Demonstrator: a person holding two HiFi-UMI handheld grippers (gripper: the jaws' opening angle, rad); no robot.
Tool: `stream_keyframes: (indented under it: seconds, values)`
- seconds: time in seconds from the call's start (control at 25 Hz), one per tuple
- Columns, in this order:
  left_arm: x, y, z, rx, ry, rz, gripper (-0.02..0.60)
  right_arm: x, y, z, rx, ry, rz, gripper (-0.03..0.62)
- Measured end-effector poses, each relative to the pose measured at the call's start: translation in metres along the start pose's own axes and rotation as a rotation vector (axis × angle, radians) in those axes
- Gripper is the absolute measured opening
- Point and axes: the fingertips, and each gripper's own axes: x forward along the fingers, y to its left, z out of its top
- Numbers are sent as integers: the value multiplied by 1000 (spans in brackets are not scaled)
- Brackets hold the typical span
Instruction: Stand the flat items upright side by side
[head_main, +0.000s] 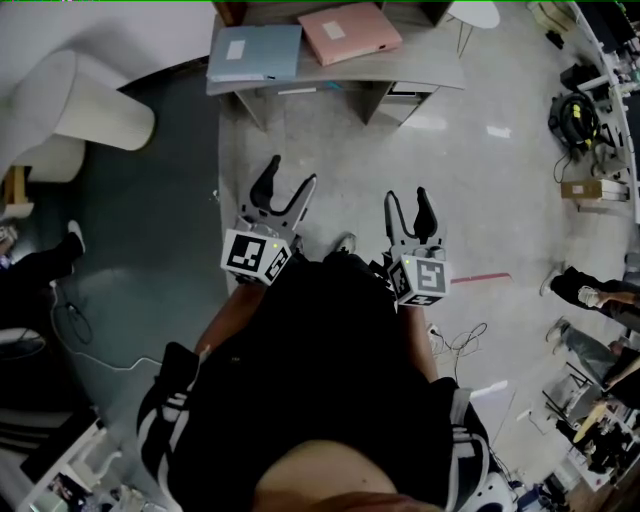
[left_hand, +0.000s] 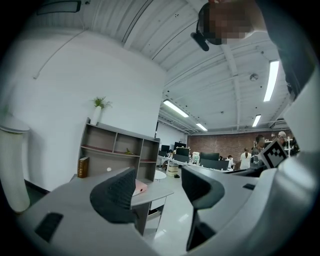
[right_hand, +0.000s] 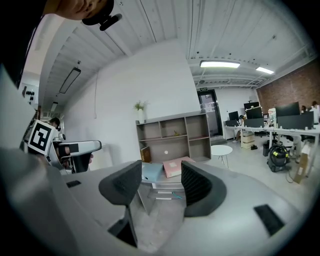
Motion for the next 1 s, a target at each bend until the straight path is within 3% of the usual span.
stream_keyframes:
  seconds: [0.64,1.0]
  values:
    - [36,-67,-11,7,-11,85,281,-11,-73,-7,4,46,95,256]
    - [62,-65,-24,17,12,117,281,12,-102,-11,7,32,119,256]
